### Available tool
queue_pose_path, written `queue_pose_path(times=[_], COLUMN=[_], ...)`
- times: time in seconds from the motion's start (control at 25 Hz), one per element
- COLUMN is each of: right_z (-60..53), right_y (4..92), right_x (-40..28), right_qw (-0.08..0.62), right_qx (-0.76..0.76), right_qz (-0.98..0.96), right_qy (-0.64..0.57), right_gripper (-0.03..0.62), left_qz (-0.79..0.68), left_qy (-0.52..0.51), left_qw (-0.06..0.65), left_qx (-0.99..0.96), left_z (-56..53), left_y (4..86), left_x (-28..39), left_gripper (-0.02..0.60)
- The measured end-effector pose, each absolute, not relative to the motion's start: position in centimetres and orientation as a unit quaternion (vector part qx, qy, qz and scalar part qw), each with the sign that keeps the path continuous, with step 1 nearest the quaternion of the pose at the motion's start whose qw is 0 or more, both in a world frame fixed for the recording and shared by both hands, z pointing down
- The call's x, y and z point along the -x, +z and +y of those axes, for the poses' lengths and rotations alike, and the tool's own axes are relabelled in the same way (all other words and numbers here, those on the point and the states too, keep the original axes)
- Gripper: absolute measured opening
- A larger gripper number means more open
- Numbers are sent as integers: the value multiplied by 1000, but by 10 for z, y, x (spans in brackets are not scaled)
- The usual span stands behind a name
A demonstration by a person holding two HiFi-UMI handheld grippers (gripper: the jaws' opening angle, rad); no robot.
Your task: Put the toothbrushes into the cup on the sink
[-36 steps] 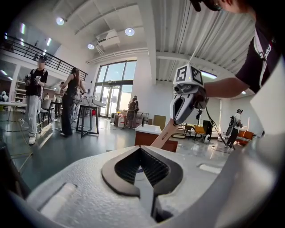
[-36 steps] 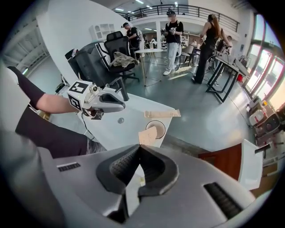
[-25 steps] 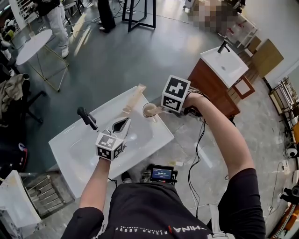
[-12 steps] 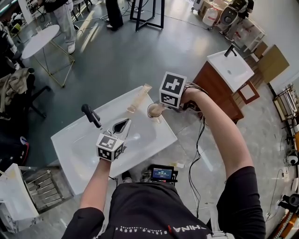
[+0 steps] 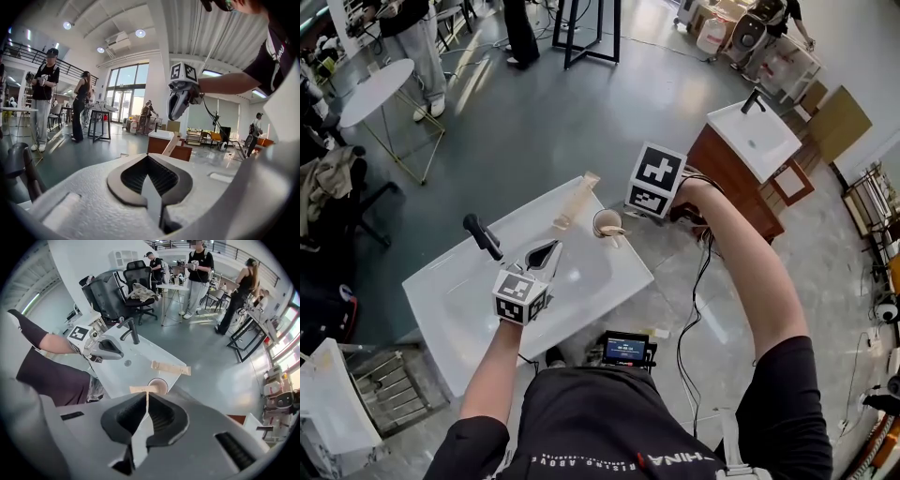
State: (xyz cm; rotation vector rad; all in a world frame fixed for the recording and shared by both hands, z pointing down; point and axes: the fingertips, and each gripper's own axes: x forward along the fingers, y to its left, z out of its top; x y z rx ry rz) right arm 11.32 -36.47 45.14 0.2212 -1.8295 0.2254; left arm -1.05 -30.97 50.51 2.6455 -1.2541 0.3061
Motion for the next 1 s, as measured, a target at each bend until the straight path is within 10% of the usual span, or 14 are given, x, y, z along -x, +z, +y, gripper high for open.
queue_pose_path(times=[0.68, 1.0], right_z=[-276, -251], right_y=[363, 406], right_x=[-77, -86], right_qw=[179, 152], right_qx=[-318, -370], right_qz=[-929, -906], right_qy=[65, 136], right_gripper=[9, 9], left_qz=[-376, -356], left_qy=[96, 98], left_qw=[94, 105], left_qx=[-917, -924], left_z=[-283, -264], left_y=[498, 507], left_x=[21, 38], left_gripper=[3, 3])
